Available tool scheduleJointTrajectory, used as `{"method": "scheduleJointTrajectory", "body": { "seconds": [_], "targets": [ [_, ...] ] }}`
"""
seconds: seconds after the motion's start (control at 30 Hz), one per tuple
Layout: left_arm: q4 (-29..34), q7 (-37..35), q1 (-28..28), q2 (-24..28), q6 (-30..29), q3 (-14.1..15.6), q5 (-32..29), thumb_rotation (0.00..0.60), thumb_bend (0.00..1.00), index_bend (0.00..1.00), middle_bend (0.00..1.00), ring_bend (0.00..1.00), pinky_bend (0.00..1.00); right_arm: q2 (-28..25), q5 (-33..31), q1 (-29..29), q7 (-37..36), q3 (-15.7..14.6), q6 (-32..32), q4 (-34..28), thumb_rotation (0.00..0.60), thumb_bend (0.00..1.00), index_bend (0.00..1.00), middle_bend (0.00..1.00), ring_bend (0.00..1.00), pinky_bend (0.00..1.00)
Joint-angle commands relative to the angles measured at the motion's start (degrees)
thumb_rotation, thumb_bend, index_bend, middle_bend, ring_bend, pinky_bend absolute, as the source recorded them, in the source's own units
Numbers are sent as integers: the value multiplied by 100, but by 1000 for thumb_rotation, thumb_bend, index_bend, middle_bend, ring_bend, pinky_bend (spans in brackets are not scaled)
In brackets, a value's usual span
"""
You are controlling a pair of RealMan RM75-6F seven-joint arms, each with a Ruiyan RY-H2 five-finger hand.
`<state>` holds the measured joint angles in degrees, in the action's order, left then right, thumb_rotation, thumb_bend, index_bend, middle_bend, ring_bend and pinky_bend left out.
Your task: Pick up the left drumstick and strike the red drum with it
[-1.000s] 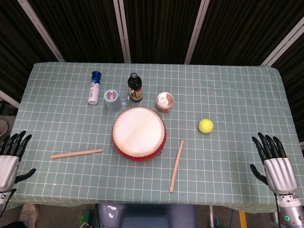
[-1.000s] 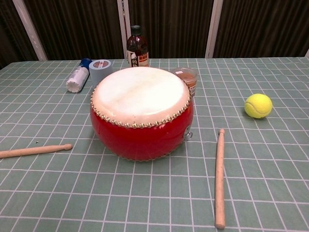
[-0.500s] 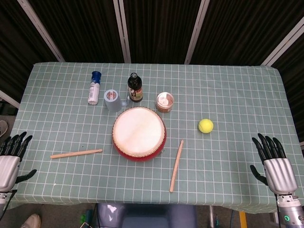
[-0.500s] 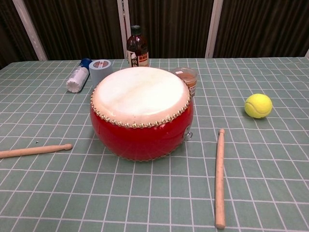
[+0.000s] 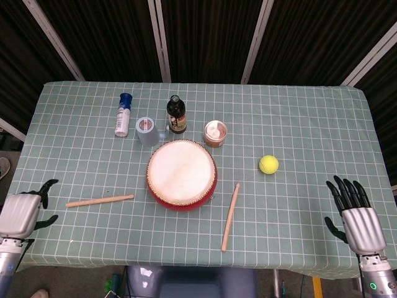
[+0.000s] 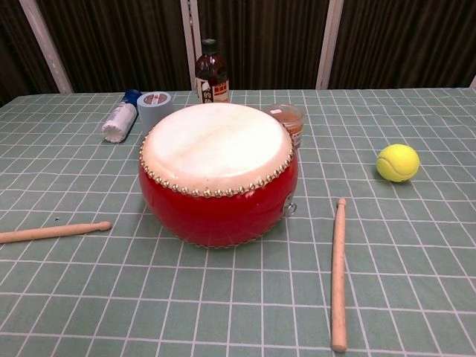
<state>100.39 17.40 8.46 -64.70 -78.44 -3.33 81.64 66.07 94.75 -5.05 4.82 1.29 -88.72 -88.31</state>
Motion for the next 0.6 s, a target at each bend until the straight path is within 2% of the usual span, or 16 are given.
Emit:
{"method": "scheduleJointTrajectory", "body": {
  "seconds": [0.03,0.23,0.6],
  "targets": [
    [178,396,267,-258,460,-164,-597,600,235,448,1000,994,912,-12,-16,-4,-14,1,17,-9,600,340,0,0,0,66],
    [167,1069,520,-655,822,-193,-1229,600,305,483,1000,1000,952,-46,-45,-14,-72,3,53,-31,600,340,0,0,0,66],
    [-239,1885,807,-1282,982,-219,-2028,600,312,466,1000,1000,957,-45,-28,-12,-126,-3,39,-24,600,340,0,0,0,66]
  ]
}}
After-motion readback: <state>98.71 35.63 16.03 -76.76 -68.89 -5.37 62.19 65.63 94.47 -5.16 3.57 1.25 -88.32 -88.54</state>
